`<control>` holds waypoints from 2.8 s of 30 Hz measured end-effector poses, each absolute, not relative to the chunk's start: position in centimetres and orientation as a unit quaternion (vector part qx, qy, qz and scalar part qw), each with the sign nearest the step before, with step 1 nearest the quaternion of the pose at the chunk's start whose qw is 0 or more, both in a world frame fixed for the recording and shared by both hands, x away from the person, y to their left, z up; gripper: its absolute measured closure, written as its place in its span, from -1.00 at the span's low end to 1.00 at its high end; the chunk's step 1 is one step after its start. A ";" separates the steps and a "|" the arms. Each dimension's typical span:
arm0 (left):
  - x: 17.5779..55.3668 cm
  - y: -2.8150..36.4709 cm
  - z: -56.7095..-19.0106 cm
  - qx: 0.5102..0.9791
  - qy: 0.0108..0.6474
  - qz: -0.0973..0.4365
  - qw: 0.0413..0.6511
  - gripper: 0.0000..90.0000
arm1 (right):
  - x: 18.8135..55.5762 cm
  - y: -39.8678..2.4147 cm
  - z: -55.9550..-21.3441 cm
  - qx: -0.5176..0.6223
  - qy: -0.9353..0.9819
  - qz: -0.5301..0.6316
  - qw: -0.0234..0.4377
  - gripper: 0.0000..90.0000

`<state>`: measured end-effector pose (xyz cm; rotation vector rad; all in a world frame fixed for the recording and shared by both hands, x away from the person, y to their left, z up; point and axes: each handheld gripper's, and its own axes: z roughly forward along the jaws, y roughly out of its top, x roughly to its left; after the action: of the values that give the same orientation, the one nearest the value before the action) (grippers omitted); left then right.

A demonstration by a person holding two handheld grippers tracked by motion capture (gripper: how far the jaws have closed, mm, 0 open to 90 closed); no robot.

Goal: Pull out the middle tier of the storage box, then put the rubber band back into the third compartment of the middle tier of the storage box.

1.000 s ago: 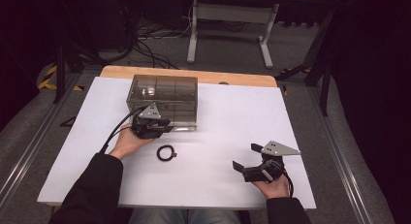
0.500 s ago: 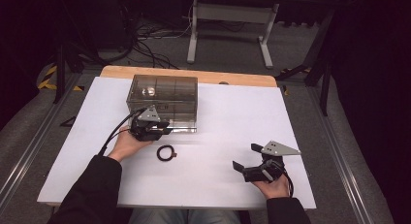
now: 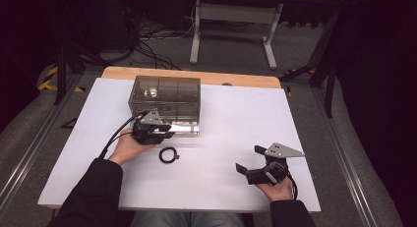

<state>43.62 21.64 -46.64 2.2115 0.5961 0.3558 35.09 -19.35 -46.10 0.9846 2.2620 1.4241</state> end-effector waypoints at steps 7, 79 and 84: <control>43.3 21.8 -46.7 0.875 0.236 0.139 0.400 0.50 | 35.1 -19.3 -46.1 0.343 0.785 0.494 0.146 -1.00; 38.0 21.6 -42.7 0.874 0.232 0.127 0.407 0.17 | 34.8 -19.9 -45.9 0.351 0.773 0.508 0.145 -1.00; 37.9 21.5 -43.2 0.878 0.231 0.123 0.400 0.16 | 34.8 -19.9 -45.9 0.353 0.773 0.508 0.143 -1.00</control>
<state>37.93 21.47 -43.15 2.2224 0.5844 0.3113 34.75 -19.86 -45.85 1.0191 2.2285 1.4646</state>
